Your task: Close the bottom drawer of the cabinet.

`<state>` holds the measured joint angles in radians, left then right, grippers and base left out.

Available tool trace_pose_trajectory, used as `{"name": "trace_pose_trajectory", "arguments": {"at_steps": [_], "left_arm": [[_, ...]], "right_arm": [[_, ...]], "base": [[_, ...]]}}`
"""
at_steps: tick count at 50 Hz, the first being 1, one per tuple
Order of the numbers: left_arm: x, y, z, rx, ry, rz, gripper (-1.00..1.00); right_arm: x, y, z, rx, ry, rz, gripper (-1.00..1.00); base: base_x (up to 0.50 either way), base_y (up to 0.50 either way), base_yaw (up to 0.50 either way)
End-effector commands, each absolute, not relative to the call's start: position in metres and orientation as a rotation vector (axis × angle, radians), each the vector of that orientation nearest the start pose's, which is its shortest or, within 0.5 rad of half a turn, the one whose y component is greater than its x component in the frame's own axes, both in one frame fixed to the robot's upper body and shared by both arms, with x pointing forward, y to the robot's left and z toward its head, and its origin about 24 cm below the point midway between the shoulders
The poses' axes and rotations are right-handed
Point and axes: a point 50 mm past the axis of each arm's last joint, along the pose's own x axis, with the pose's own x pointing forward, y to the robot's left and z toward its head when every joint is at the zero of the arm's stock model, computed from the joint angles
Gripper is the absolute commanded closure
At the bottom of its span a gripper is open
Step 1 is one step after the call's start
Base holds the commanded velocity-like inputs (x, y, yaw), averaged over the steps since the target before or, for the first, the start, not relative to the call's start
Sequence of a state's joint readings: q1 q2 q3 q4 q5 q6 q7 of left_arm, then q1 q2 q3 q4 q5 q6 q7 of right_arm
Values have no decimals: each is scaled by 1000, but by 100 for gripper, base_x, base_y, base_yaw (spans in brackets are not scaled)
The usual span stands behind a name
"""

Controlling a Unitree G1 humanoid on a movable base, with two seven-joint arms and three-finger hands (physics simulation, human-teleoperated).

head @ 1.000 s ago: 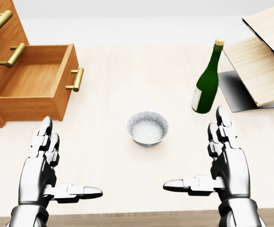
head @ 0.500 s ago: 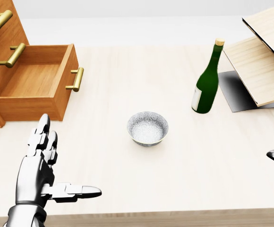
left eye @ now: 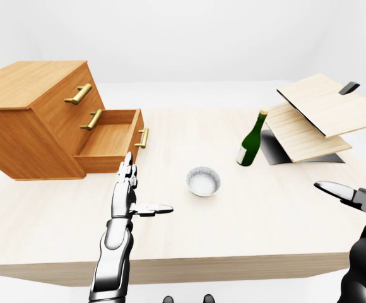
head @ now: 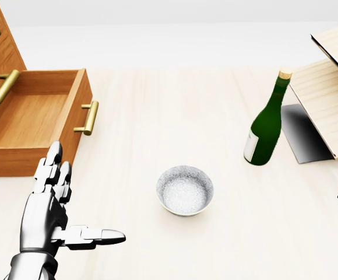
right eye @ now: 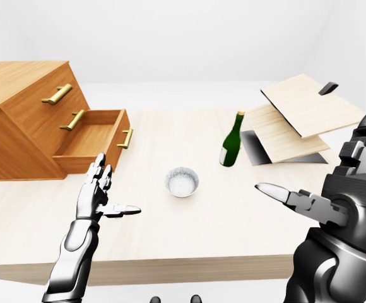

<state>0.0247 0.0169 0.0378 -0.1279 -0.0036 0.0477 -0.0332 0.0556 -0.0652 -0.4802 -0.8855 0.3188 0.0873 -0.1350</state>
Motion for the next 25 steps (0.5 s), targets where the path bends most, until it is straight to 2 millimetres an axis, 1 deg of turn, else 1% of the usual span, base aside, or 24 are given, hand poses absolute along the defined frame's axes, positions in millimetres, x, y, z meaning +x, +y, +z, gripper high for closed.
{"name": "trace_pose_trajectory", "arguments": {"at_steps": [1,18,25], "left_arm": [[249,161,60,14,-55,8,-100],[250,161,60,13,-53,8,-100],[252,160,56,12,-46,3,-100]], "right_arm": [[155,-235,218,69,-804,-396,-100],[154,-235,221,89,-822,-383,-100],[152,-233,222,83,-827,-382,-100]], "base": [[30,0,0],[29,0,0],[2,0,0]]}}
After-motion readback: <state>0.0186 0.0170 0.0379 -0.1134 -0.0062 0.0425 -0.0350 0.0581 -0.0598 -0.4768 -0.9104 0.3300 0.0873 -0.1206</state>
